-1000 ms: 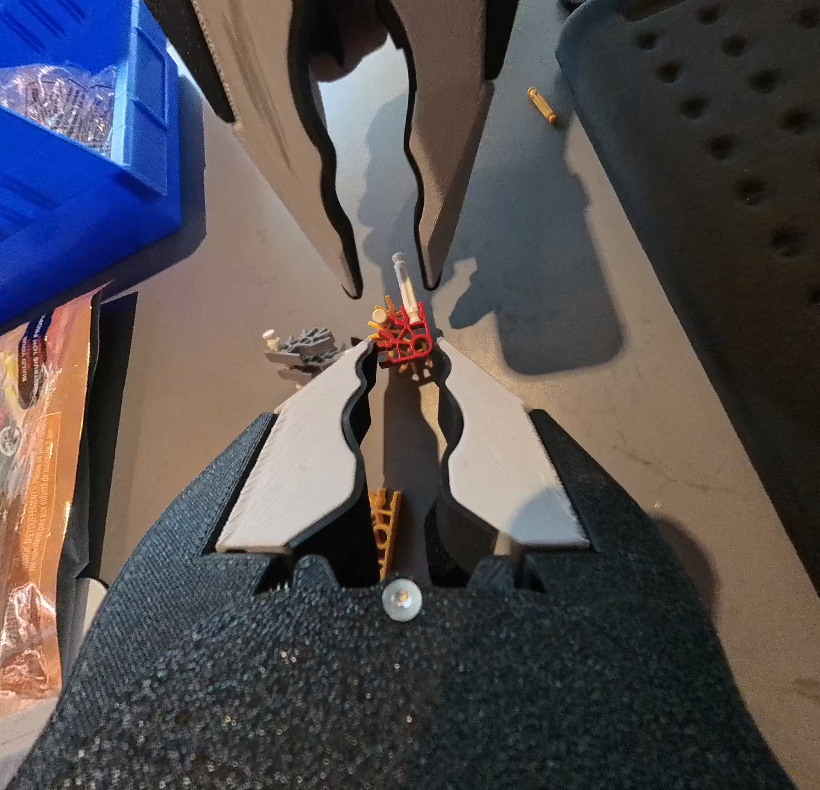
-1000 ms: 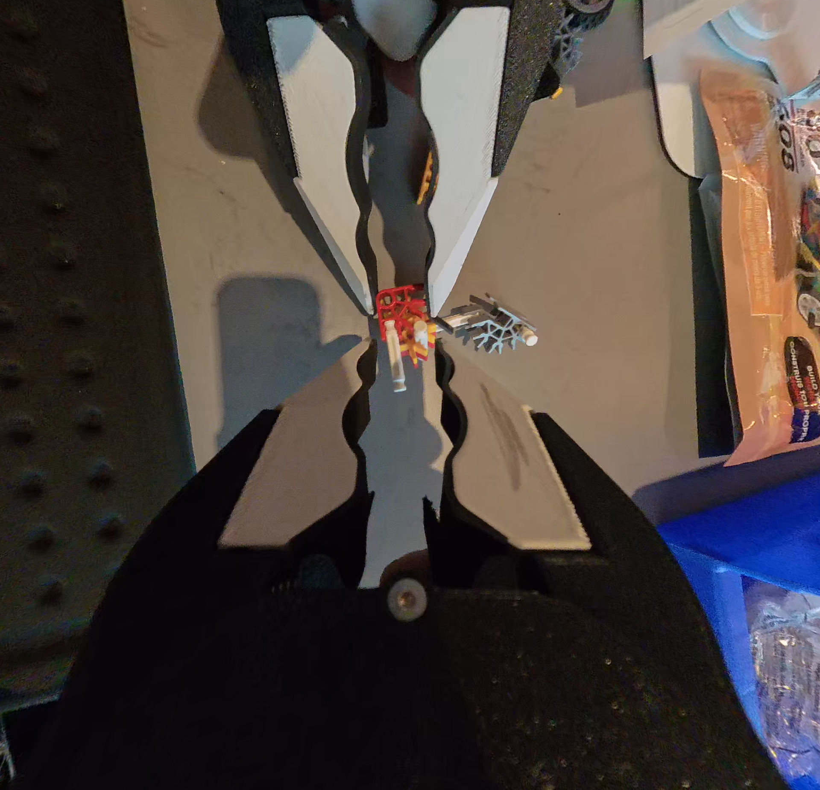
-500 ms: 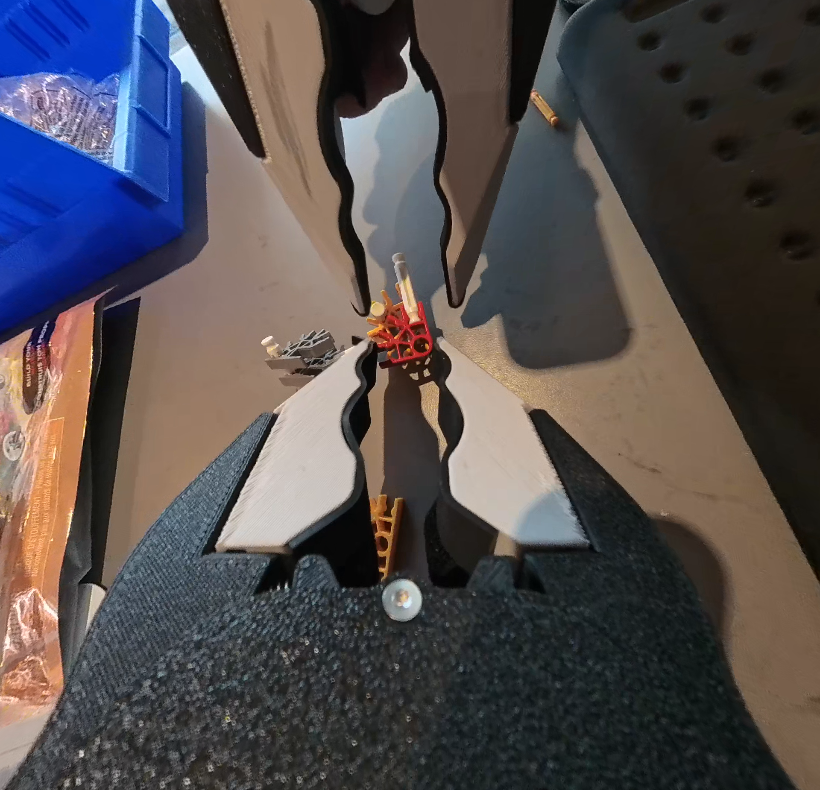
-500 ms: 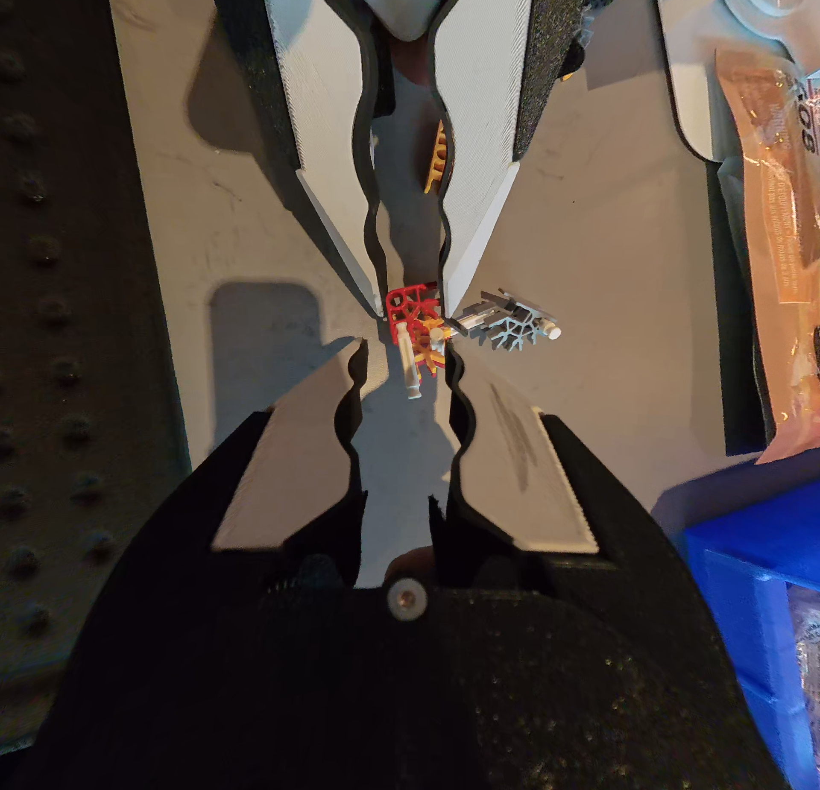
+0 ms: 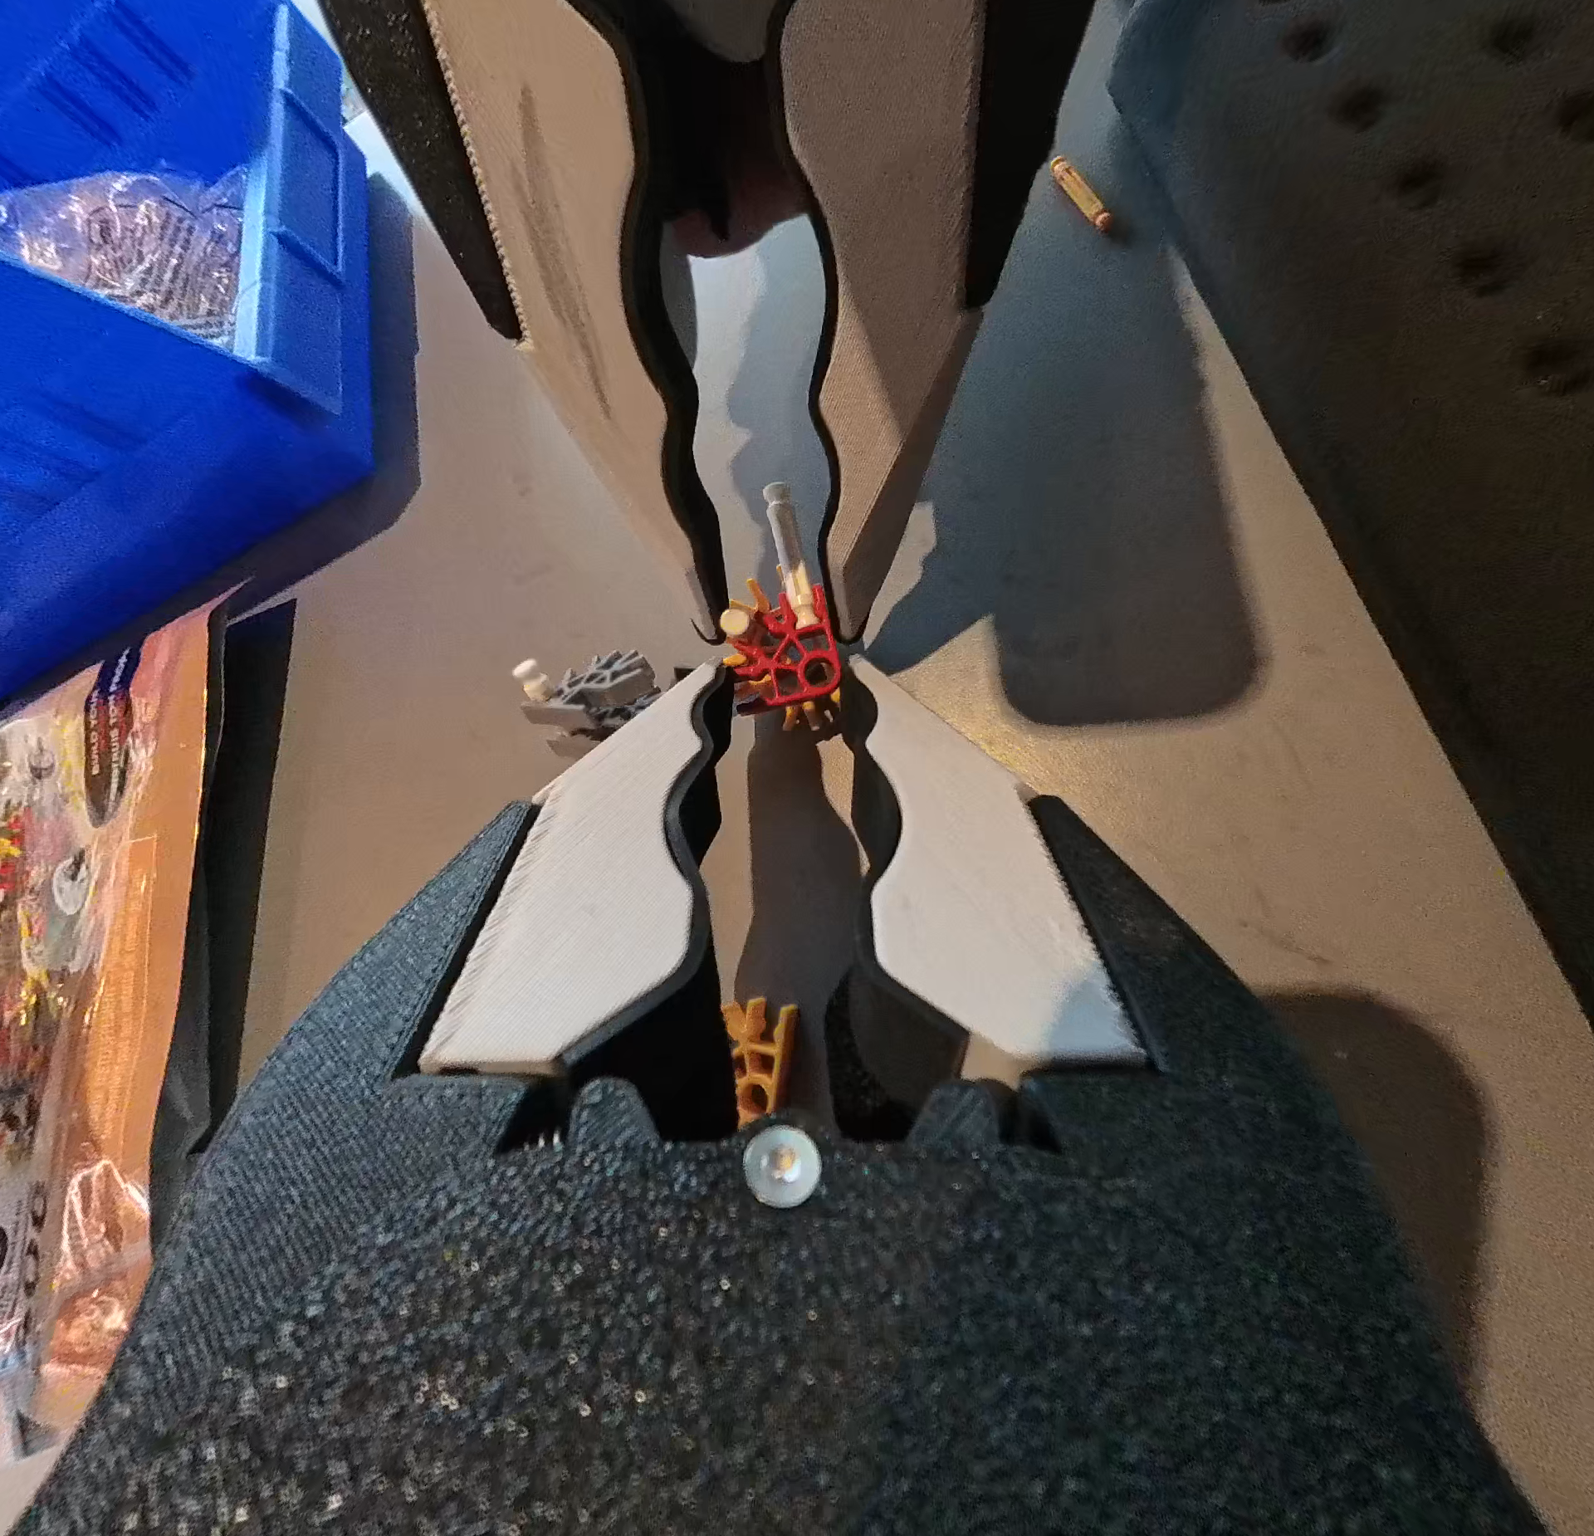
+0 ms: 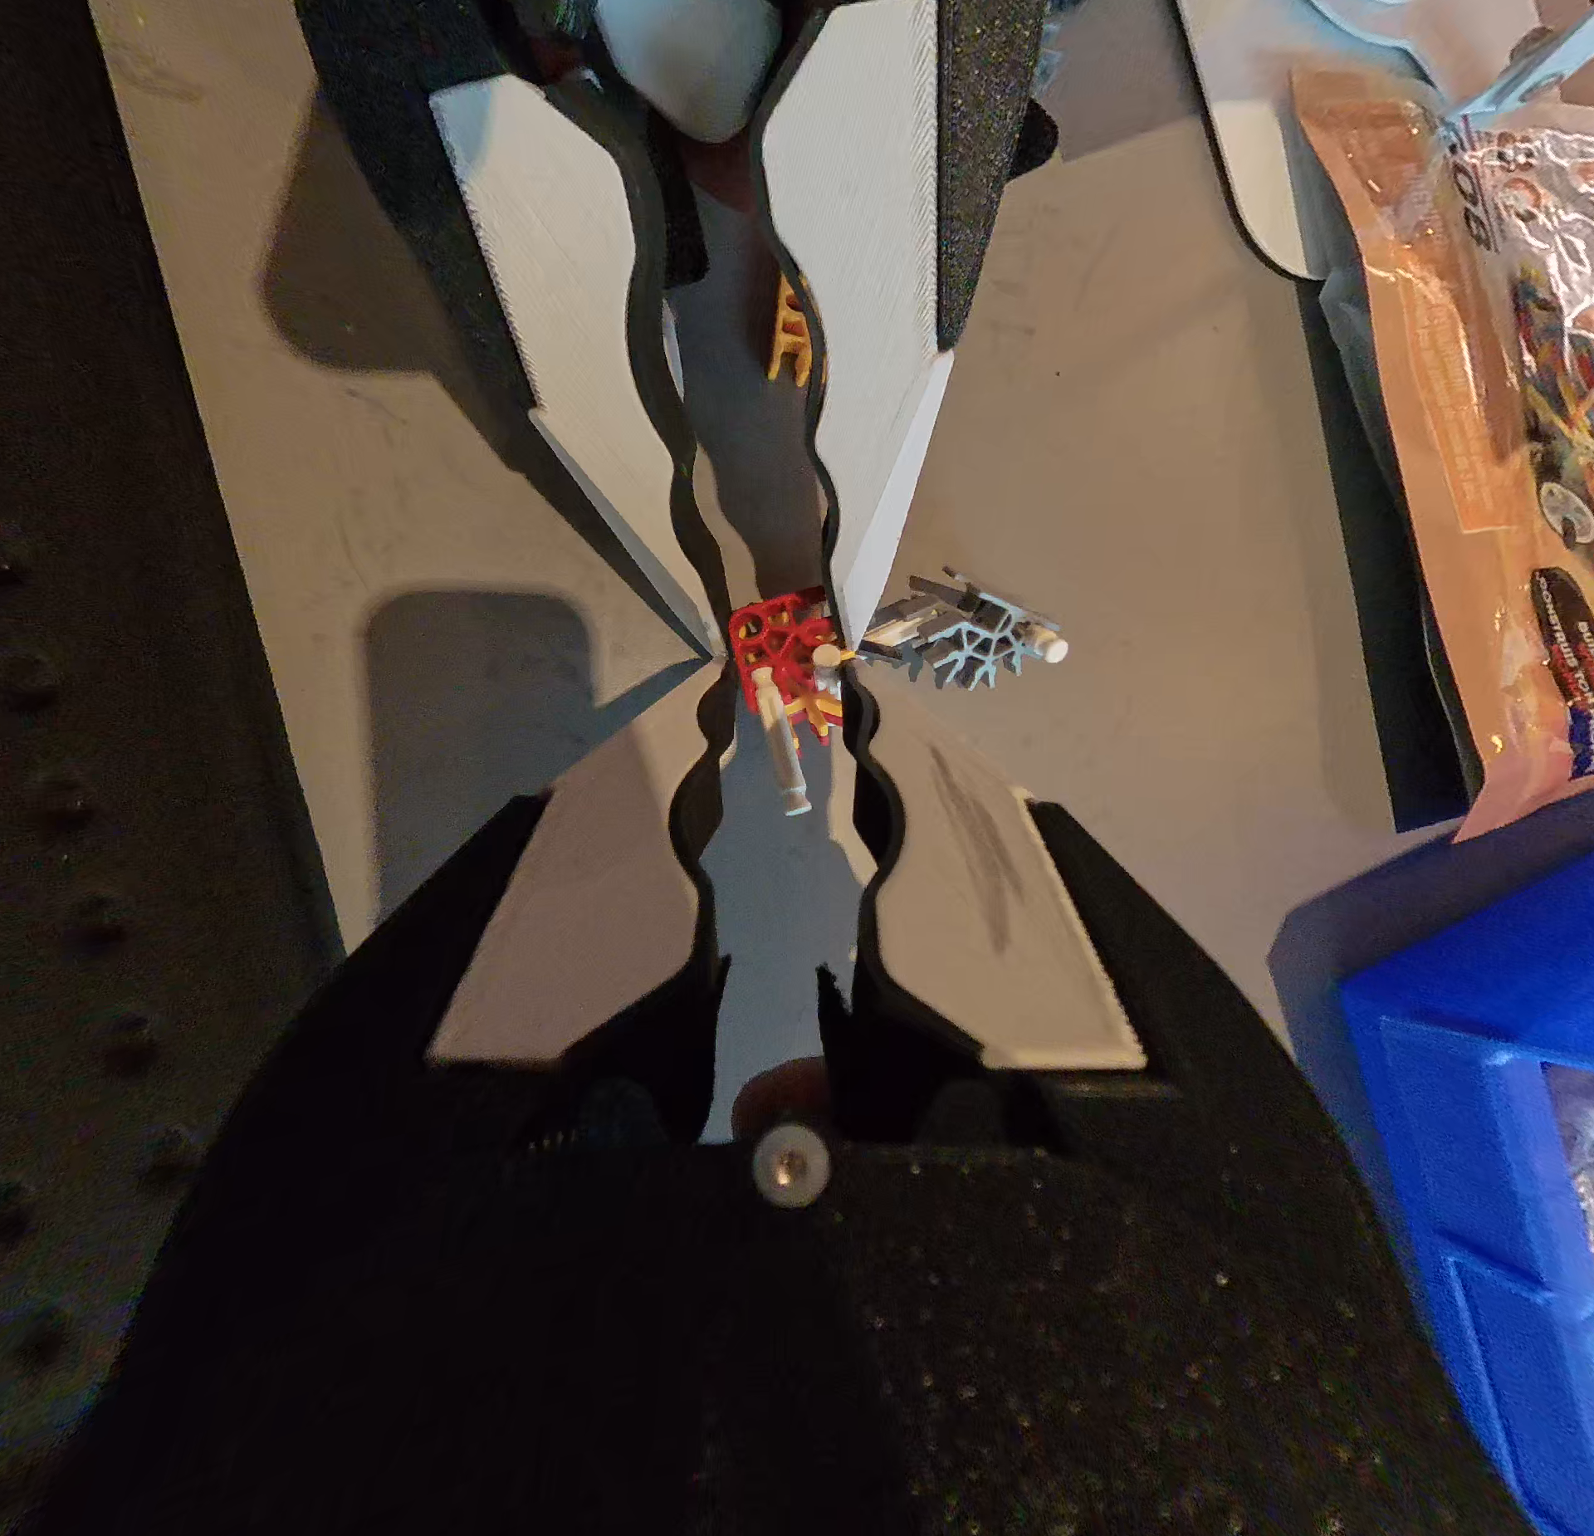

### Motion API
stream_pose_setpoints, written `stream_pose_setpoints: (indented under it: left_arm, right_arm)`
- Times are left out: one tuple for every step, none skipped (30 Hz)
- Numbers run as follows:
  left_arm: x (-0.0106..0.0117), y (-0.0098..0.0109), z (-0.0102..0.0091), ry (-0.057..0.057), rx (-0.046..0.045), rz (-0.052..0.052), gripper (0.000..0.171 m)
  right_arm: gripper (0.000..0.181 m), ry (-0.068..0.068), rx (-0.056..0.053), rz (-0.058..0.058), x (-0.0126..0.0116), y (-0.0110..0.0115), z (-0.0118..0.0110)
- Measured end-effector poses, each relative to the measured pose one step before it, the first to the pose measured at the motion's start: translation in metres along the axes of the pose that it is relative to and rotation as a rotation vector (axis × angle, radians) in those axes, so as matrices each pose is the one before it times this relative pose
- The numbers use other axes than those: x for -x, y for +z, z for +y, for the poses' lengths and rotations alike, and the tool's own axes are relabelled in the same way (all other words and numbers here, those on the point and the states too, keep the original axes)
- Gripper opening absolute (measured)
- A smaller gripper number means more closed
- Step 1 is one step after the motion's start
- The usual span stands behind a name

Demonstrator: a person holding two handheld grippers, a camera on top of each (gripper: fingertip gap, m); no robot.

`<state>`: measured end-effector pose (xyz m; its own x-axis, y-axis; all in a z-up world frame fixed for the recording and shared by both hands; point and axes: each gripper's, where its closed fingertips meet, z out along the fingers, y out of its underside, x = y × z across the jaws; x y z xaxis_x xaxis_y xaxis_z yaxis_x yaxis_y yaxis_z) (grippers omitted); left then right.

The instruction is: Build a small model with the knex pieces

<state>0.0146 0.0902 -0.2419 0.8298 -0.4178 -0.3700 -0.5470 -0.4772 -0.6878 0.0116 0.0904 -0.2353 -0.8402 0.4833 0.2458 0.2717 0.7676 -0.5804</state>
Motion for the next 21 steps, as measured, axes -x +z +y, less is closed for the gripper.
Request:
stream_pose_setpoints:
  left_arm:
    - [0.00000, 0.00040, -0.00038, -0.0011, -0.00135, 0.0007, 0.022]
    - [-0.00010, 0.00023, -0.00032, -0.0007, -0.00236, 0.0013, 0.022]
    - [-0.00012, 0.00050, -0.00034, 0.0004, -0.00316, 0.0000, 0.022]
    - [0.00027, 0.00080, -0.00019, 0.0011, -0.00097, -0.0030, 0.022]
    - [0.00013, 0.00064, -0.00051, 0.0036, -0.00101, -0.0011, 0.022]
    - [-0.00020, 0.00078, -0.00092, 0.0021, -0.00269, 0.0022, 0.022]
    - [0.00032, 0.00066, -0.00051, 0.0013, -0.00017, -0.0004, 0.022]
    - [0.00083, 0.00058, 0.00058, 0.0052, 0.00397, -0.0043, 0.022]
    - [0.00007, 0.00018, 0.00007, 0.0053, -0.00240, 0.0019, 0.022]
    - [-0.00017, 0.00019, -0.00065, -0.0043, -0.00561, 0.0060, 0.022]
    - [0.00005, 0.00070, -0.00019, -0.0041, 0.00069, 0.0006, 0.022]
    - [0.00033, 0.00016, 0.00022, 0.0129, 0.00583, -0.0046, 0.022]
    - [-0.00021, 0.00002, 0.00014, 0.0140, 0.00441, -0.0028, 0.022]
    - [0.00038, -0.00004, 0.00012, -0.0023, 0.00317, -0.0020, 0.022]
    - [0.00059, -0.00016, 0.00018, -0.0077, 0.00367, -0.0019, 0.021]
    - [-0.00012, -0.00001, -0.00019, -0.0020, 0.00226, 0.0008, 0.021]
    - [0.00000, 0.00025, -0.00024, 0.0033, 0.00168, -0.0035, 0.021]
    - [0.00008, -0.00005, -0.00007, 0.0064, 0.00003, -0.0041, 0.021]
    - [-0.00078, 0.00007, -0.00067, -0.0096, -0.00259, 0.0066, 0.021]
    - [-0.00144, 0.00027, -0.00107, -0.0109, -0.00302, 0.0124, 0.021]
    - [0.00039, 0.00011, 0.00019, 0.0072, 0.00502, -0.0058, 0.021]
  right_arm:
    - [0.023, 0.0091, -0.0003, 0.0070, 0.00004, -0.00012, -0.00001]
    - [0.023, 0.0015, 0.0002, 0.0073, 0.00012, -0.00021, 0.00020]
    - [0.023, -0.0037, 0.0023, 0.0081, -0.00013, -0.00035, 0.00053]
    - [0.023, 0.0022, 0.0055, 0.0072, -0.00011, -0.00031, 0.00051]
    - [0.023, 0.0078, 0.0093, 0.0058, -0.00025, -0.00059, 0.00069]
    - [0.023, 0.0085, 0.0054, 0.0026, 0.00013, -0.00097, 0.00038]
    - [0.023, 0.0089, -0.0044, 0.0020, -0.00037, -0.00018, -0.00016]
    - [0.023, 0.0072, -0.0098, 0.0023, -0.00048, 0.00082, -0.00005]
    - [0.023, 0.0037, -0.0112, 0.0000, -0.00009, 0.00021, 0.00002]
    - [0.022, 0.0046, -0.0044, -0.0032, 0.00024, -0.00054, 0.00003]
    - [0.022, -0.0013, 0.0030, 0.0017, -0.00004, 0.00007, 0.00011]
    - [0.022, -0.0115, 0.0038, 0.0052, 0.00001, 0.00023, -0.00010]
    - [0.021, -0.0085, 0.0038, 0.0021, 0.00031, 0.00019, -0.00026]
    - [0.021, -0.0028, 0.0006, 0.0011, -0.00009, 0.00032, -0.00034]
    - [0.020, 0.0010, -0.0023, -0.0001, -0.00008, 0.00026, -0.00037]
    - [0.020, -0.0028, -0.0013, 0.0001, 0.00020, -0.00016, -0.00004]
    - [0.019, -0.0034, -0.0014, 0.0011, 0.00001, 0.00001, -0.00010]
    - [0.019, -0.0008, -0.0021, -0.0009, 0.00016, 0.00004, -0.00003]
    - [0.019, -0.0032, -0.0002, -0.0065, 0.00087, -0.00035, 0.00018]
    - [0.019, -0.0023, 0.0011, -0.0086, 0.00094, -0.00061, 0.00021]
    - [0.019, -0.0017, -0.0014, -0.0005, -0.00002, 0.00017, -0.00013]
